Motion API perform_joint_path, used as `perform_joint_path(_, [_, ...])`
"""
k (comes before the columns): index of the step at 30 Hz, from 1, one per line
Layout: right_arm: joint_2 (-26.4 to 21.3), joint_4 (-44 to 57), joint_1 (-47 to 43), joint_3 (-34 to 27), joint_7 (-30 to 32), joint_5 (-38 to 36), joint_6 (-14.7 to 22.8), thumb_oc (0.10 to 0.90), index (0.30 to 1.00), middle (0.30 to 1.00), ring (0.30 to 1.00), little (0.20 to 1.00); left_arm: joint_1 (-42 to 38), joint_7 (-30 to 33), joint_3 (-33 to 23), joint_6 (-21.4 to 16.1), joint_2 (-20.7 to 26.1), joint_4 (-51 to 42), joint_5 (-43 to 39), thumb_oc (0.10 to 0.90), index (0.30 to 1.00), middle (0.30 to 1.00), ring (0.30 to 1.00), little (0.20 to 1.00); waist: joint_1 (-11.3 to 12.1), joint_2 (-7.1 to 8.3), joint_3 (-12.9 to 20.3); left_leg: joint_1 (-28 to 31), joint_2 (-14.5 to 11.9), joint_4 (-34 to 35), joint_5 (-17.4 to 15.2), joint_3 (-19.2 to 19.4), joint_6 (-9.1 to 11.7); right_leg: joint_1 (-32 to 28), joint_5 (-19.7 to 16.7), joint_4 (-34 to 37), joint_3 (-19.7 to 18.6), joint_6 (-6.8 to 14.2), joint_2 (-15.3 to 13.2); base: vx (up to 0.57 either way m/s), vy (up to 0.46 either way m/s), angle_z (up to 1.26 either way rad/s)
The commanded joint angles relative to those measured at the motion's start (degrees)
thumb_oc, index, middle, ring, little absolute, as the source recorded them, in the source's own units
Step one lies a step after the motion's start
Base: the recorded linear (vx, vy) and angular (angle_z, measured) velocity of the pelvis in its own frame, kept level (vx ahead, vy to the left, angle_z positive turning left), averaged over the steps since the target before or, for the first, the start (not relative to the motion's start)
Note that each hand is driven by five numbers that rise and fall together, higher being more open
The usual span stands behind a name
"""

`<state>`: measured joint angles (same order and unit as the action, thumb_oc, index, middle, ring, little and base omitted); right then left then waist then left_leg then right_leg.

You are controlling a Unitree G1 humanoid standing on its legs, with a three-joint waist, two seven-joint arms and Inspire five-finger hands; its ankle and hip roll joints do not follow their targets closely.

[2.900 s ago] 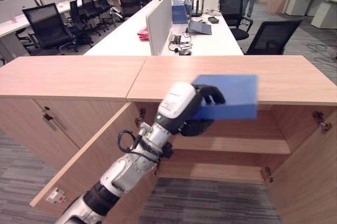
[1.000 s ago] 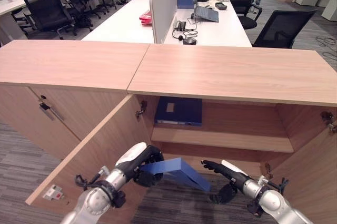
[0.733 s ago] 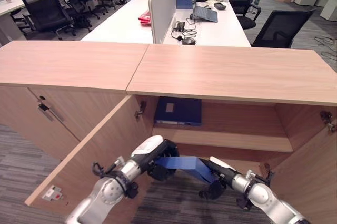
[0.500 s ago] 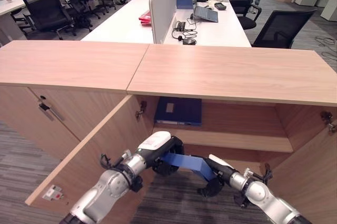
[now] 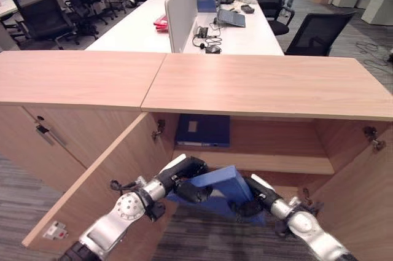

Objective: Put the empty folder in the office cabinet

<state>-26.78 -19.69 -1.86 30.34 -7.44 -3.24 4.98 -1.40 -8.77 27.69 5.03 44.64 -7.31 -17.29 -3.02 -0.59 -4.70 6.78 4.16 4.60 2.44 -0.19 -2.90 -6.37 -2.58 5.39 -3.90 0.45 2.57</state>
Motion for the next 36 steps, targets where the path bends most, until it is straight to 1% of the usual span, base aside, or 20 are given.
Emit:
perform_joint_path(1, [4.56, 3.17, -2.25, 2.63, 3.47, 0.4, 0.82, 0.4, 0.3, 0.3, 0.3, 0.3, -8.47, -3.95, 2.81, -12.11, -8.83, -18.22, -18.95, 0.4, 0.3, 0.3, 0.3, 0.3, 0.72, 0.8, 3.87, -0.19, 1.25, 0.4, -6.68, -3.44, 1.51, 0.01, 2.8, -0.39, 3.12, 4.39, -1.85, -0.01, -0.012, 0.06])
perform_joint_path(4, [5.6, 3.86, 0.96, 2.01, 4.94, -0.92, 0.43, 0.4, 0.3, 0.3, 0.3, 0.3, -9.33, -2.3, 3.69, -12.2, -8.28, -16.09, -18.0, 0.4, 0.3, 0.3, 0.3, 0.3, 0.4, 0.9, 3.83, -0.06, 1.16, 0.4, -6.74, -3.28, 1.58, -0.18, 2.88, -0.39, 3.09, 4.45, -1.82, 0.0, -0.008, 0.03])
perform_joint_path(8, [6.04, 3.64, 1.8, 2.02, 5.24, -2.25, 0.18, 0.4, 0.3, 0.3, 0.3, 0.3, -10.01, -1.98, 4.24, -12.32, -8.22, -15.0, -17.45, 0.4, 0.3, 0.3, 0.3, 0.3, 0.34, 0.9, 3.69, -0.02, 1.17, 0.4, -6.7, -3.24, 1.64, -0.24, 2.86, -0.39, 3.12, 4.51, -1.86, 0.0, -0.001, -0.02])
perform_joint_path(13, [5.74, 3.82, 2.02, 2.76, 4.1, -3.59, 0.07, 0.4, 0.3, 0.3, 0.3, 0.3, -10.38, -2.3, 4.6, -12.23, -7.96, -14.26, -17.3, 0.4, 0.3, 0.3, 0.3, 0.3, 0.37, 0.96, 3.59, -0.04, 1.19, 0.4, -6.66, -3.34, 1.72, -0.26, 2.92, -0.39, 3.22, 4.49, -1.84, 0.0, -0.001, -0.01])
perform_joint_path(15, [4.78, 4.74, 2.71, 2.86, 3.13, -3.44, 0.12, 0.4, 0.3, 0.3, 0.3, 0.3, -9.96, -2.9, 4.11, -12.36, -7.15, -14.18, -16.15, 0.4, 0.3, 0.3, 0.3, 0.3, 0.43, 1.04, 3.55, 0.08, 1.19, 0.4, -6.73, -3.41, 1.81, -0.33, 2.98, -0.39, 3.31, 4.48, -1.83, 0.0, 0.0, 0.0])
perform_joint_path(16, [3.93, 5.58, 3.17, 2.17, 3.44, -1.73, 0.14, 0.4, 0.3, 0.3, 0.3, 0.3, -8.97, -2.57, 2.89, -12.58, -6.64, -13.94, -14.08, 0.525, 0.488, 0.488, 0.488, 0.488, 0.48, 1.06, 3.53, 0.11, 1.15, 0.4, -6.81, -3.38, 1.82, -0.38, 3.14, -0.39, 3.41, 4.48, -1.83, 0.0, 0.0, 0.0])
perform_joint_path(17, [3.19, 6.01, 3.5, 1.43, 4.07, 0.14, 0.07, 0.4, 0.3, 0.3, 0.3, 0.3, -8.07, -2.26, 1.68, -12.57, -6.29, -13.77, -11.69, 0.573, 0.559, 0.559, 0.559, 0.559, 0.5, 1.07, 3.56, 0.15, 1.12, 0.4, -6.89, -3.39, 1.81, -0.41, 3.22, -0.39, 3.47, 4.46, -1.83, 0.04, -0.005, 0.01])
perform_joint_path(18, [2.34, 5.78, 3.69, -1.81, 6.44, 1.73, -0.4, 0.4, 0.3, 0.3, 0.3, 0.3, -5.2, -0.13, -2.17, -12.68, -6.29, -12.85, -7.15, 0.8, 0.9, 0.9, 0.9, 0.9, 0.72, 1.11, 3.44, 0.13, 1.07, 0.4, -6.93, -3.5, 1.77, -0.29, 3.27, -0.39, 3.58, 4.4, -1.82, 0.03, -0.004, 0.02])
perform_joint_path(19, [2.31, 5.8, 3.69, -1.78, 6.45, 1.74, -0.42, 0.4, 0.3, 0.3, 0.3, 0.3, -5.13, -0.13, -2.22, -12.66, -6.31, -12.9, -7.13, 0.8, 0.9, 0.9, 0.9, 0.9, 0.68, 1.08, 3.45, 0.14, 1.07, 0.4, -6.94, -3.51, 1.77, -0.3, 3.27, -0.39, 3.59, 4.4, -1.82, 0.0, 0.0, 0.0])
perform_joint_path(20, [1.86, 5.83, 4.0, -3.56, 7.38, 2.7, -0.7, 0.4, 0.3, 0.3, 0.3, 0.3, -3.75, 0.45, -4.04, -12.68, -6.64, -12.35, -6.18, 0.8, 0.9, 0.9, 0.9, 0.9, 0.81, 1.08, 3.34, 0.1, 1.04, 0.4, -6.91, -3.54, 1.78, -0.25, 3.28, -0.39, 3.61, 4.38, -1.82, 0.0, 0.0, 0.0])
perform_joint_path(21, [-0.36, 8.14, 5.42, -7.58, 8.95, 6.4, -0.7, 0.4, 0.3, 0.3, 0.3, 0.3, 0.43, 1.45, -7.88, -12.29, -7.88, -10.55, -5.54, 0.8, 0.9, 0.9, 0.9, 0.9, 0.92, 1.11, 3.09, 0.06, 0.98, 0.4, -6.92, -3.59, 1.74, -0.2, 3.35, -0.39, 3.63, 4.33, -1.82, 0.0, 0.0, 0.0])
perform_joint_path(24, [-1.48, 8.81, 6.37, -9.63, 9.56, 7.95, -1.0, 0.4, 0.3, 0.3, 0.3, 0.3, 2.76, 1.31, -9.65, -12.08, -8.48, -9.81, -5.55, 0.8, 0.9, 0.9, 0.9, 0.9, 0.9, 1.07, 3.07, 0.05, 0.95, 0.4, -6.94, -3.61, 1.69, -0.18, 3.36, -0.39, 3.7, 4.34, -1.81, 0.02, -0.001, 0.01])
perform_joint_path(25, [-3.01, 9.04, 8.34, -13.24, 9.99, 10.99, -1.9, 0.4, 0.3, 0.3, 0.3, 0.3, 6.92, 1.84, -12.12, -11.13, -10.66, -5.63, -8.56, 0.8, 0.9, 0.9, 0.9, 0.9, 0.86, 1.08, 2.95, 0.44, 0.84, 0.4, -7.47, -3.64, 1.57, -0.61, 3.88, -0.39, 3.83, 4.36, -1.73, 0.05, -0.002, 0.04])
perform_joint_path(26, [-3.49, 8.68, 9.66, -15.1, 10.09, 12.25, -2.61, 0.4, 0.3, 0.3, 0.3, 0.3, 9.03, 1.58, -12.82, -10.33, -11.97, -3.28, -11.87, 0.8, 0.9, 0.9, 0.9, 0.9, 0.74, 1.06, 2.91, 0.5, 0.83, 0.4, -7.48, -3.59, 1.52, -0.65, 3.91, -0.39, 3.83, 4.39, -1.7, 0.05, -0.002, 0.05])
perform_joint_path(27, [-3.57, 8.82, 9.84, -15.16, 10.05, 12.29, -2.67, 0.4, 0.3, 0.3, 0.3, 0.3, 9.06, 1.51, -12.77, -10.38, -12.01, -3.21, -11.96, 0.8, 0.9, 0.9, 0.9, 0.9, 0.75, 0.98, 2.99, 0.51, 0.82, 0.4, -7.51, -3.6, 1.51, -0.66, 3.93, -0.39, 3.84, 4.4, -1.7, 0.0, 0.0, 0.0])
perform_joint_path(28, [-3.52, 7.69, 11.34, -18.31, 11.14, 12.49, -3.69, 0.4, 0.3, 0.3, 0.3, 0.3, 12.36, 0.86, -13.41, -8.1, -14.95, 1.73, -20.35, 0.8, 0.9, 0.9, 0.9, 0.9, 0.55, 0.95, 3.09, 0.47, 0.8, 0.4, -7.49, -3.45, 1.44, -0.66, 3.92, -0.39, 3.87, 4.44, -1.73, 0.03, -0.002, 0.0])
perform_joint_path(29, [-3.0, 6.57, 12.24, -20.34, 12.17, 11.49, -3.96, 0.4, 0.3, 0.3, 0.3, 0.3, 13.93, 1.2, -14.68, -7.24, -17.15, 5.14, -24.51, 0.8, 0.9, 0.9, 0.9, 0.9, 0.44, 0.89, 2.92, 0.75, 0.76, 0.4, -7.72, -3.46, 1.39, -0.96, 4.14, -0.39, 3.91, 4.43, -1.67, 0.03, -0.008, -0.04])
perform_joint_path(31, [-1.9, 5.34, 14.23, -25.45, 14.12, 9.59, -4.39, 0.4, 0.3, 0.3, 0.3, 0.3, 18.36, 1.46, -18.06, -6.74, -19.73, 9.45, -24.26, 0.8, 0.9, 0.9, 0.9, 0.9, 0.26, 0.94, 2.93, 0.46, 0.8, 0.4, -7.63, -3.72, 1.26, -0.68, 4.33, -0.39, 3.84, 4.36, -1.54, 0.02, -0.014, -0.05])
perform_joint_path(32, [-1.25, 4.65, 14.52, -28.31, 15.73, 9.63, -4.96, 0.4, 0.3, 0.3, 0.3, 0.3, 20.73, 1.87, -19.78, -5.12, -22.39, 15.1, -25.15, 0.8, 0.9, 0.9, 0.9, 0.9, 0.24, 0.82, 2.91, 0.46, 0.74, 0.4, -7.77, -3.88, 1.17, -0.73, 4.68, -0.39, 3.97, 4.28, -1.45, 0.02, -0.011, -0.06])
perform_joint_path(36, [-2.52, 4.21, 14.1, -29.99, 17.08, 15.41, -6.18, 0.4, 0.3, 0.3, 0.3, 0.3, 22.04, 1.82, -21.06, -4.09, -25.14, 22.22, -23.41, 0.8, 0.9, 0.9, 0.9, 0.9, 0.45, 0.75, 2.88, 0.5, 0.77, 0.4, -7.83, -4.19, 1.12, -0.86, 5.01, -0.39, 4.26, 4.26, -1.38, 0.01, -0.004, 0.03])
